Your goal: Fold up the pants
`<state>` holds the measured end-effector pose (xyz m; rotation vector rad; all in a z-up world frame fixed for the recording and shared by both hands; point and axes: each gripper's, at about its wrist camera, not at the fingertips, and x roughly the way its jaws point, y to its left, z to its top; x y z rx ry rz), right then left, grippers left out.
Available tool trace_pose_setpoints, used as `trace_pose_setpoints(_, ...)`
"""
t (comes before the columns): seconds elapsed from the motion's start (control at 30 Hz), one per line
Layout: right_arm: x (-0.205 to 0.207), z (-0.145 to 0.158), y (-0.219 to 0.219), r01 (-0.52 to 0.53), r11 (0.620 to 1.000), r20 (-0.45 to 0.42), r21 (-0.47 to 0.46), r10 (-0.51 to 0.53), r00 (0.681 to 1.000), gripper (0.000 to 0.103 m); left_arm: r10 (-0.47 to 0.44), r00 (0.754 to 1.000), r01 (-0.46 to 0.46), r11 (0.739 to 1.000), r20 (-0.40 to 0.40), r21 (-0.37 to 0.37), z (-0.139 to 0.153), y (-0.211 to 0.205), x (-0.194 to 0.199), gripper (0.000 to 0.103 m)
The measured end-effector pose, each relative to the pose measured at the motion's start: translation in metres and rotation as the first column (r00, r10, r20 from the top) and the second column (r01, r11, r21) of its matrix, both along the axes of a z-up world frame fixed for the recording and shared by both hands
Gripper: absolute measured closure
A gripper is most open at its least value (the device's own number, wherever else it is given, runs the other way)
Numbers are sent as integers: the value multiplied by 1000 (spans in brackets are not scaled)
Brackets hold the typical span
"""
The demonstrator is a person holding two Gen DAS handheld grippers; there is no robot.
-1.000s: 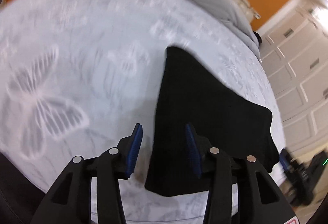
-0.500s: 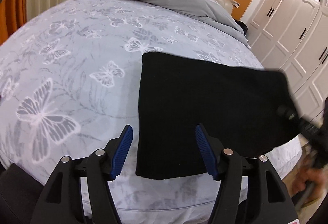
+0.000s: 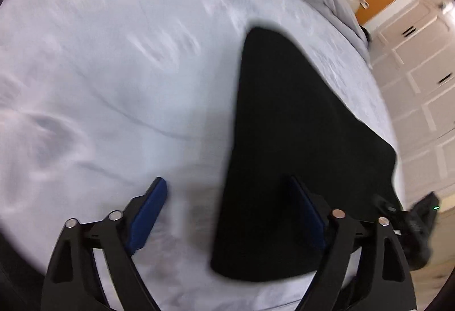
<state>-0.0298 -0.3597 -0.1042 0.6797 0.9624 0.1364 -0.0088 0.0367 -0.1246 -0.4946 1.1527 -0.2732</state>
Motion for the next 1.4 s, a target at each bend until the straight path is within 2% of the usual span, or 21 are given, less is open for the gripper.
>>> trace_pose_setpoints(0.03, -1, 13, 2, -4, 1000, 25, 1, 4, 1000, 67, 5, 1000, -5, 1000, 22, -1, 1, 0, 4, 41)
trace_pose_setpoints(0.07, -7, 31, 5, -20, 999, 70, 37, 17, 997, 69, -37, 999, 39, 998, 37, -51, 7, -2, 8, 83)
trace_pose_setpoints(0.17, -28, 71, 23, -82, 997, 151, 1, 81, 985, 69, -51, 997, 58, 991, 59, -118, 43, 8, 4, 86)
trace_pose_setpoints(0.23, -36, 70, 22, -90, 995, 137, -38, 94, 986, 69, -57, 990, 66, 996, 127, -66, 73, 19, -10, 89)
trace_pose_setpoints(0.27, -38, 55, 21, -84, 993, 81, -86, 91, 993, 66, -48, 985, 51, 999, 163, -12, 82, 25, -17, 99)
trace_pose_setpoints(0.33, -39, 17, 10, -31, 967, -78, -252, 12, 997, 53, -28, 982, -4, 986, 186, 167, 82, 34, -25, 99)
trace_pose_setpoints(0.37, -43, 10, 3, 28, 958, -95, -286, -57, 994, 35, -31, 987, -5, 976, 157, 220, 71, 36, -23, 99)
trace_pose_setpoints(0.4, -54, 18, -7, 116, 962, -39, -247, -129, 991, 33, -28, 994, -1, 966, 107, 259, 58, 38, -21, 99)
trace_pose_setpoints(0.47, -62, 47, -7, 191, 941, 67, -278, -180, 981, 47, -7, 996, -15, 970, 88, 243, 50, 42, -26, 97)
trace_pose_setpoints(0.53, -60, 74, 8, 150, 936, 152, -318, -105, 983, 66, -26, 991, -2, 979, 135, 205, 60, 33, -33, 84)
trace_pose_setpoints(0.6, -44, 87, 33, 44, 949, 168, -311, 9, 986, 77, -59, 980, 21, 981, 190, 194, 69, 12, -38, 60)
trace_pose_setpoints(0.67, -12, 71, 50, -35, 933, 132, -359, 88, 987, 78, -104, 972, 57, 974, 209, 218, 73, -11, -36, 54)
trace_pose_setpoints(0.73, 12, 34, 38, -57, 890, 18, -452, 73, 997, 80, -164, 964, 104, 957, 209, 272, 66, -42, -33, 54)
trace_pose_setpoints(0.77, 26, 10, 24, -46, 907, -19, -418, 41, 999, 82, -181, 962, 113, 947, 207, 301, 61, -54, -33, 54)
trace_pose_setpoints(0.83, 20, 23, 7, 37, 958, 8, -286, -36, 999, 84, -212, 958, 127, 917, 191, 378, 50, -70, -27, 54)
trace_pose_setpoints(0.93, -18, 64, 13, 98, 939, 95, -331, -70, 993, 75, -217, 958, 119, 893, 185, 433, 45, -72, -26, 50)
trace_pose_setpoints(1.0, -41, 70, 21, 94, 932, 96, -350, -64, 993, 52, -198, 961, 104, 907, 195, 407, 45, -61, -28, 38)
trace_pose_setpoints(1.17, -39, 11, 24, -29, 909, -67, -416, 1, 998, 60, -149, 977, 81, 924, 155, 374, 28, -49, -25, 33)
trace_pose_setpoints(1.23, -43, 25, 15, 27, 932, -46, -363, -47, 998, 60, -140, 978, 72, 924, 156, 375, 29, -51, -28, 32)
trace_pose_setpoints(1.33, -54, 52, 20, 34, 918, 28, -395, -25, 999, 60, -166, 971, 78, 899, 171, 430, 36, -57, -33, 32)
trace_pose_setpoints(1.4, -41, 24, 23, -50, 902, -93, -429, 11, 996, 54, -173, 969, 82, 896, 174, 437, 36, -57, -34, 32)
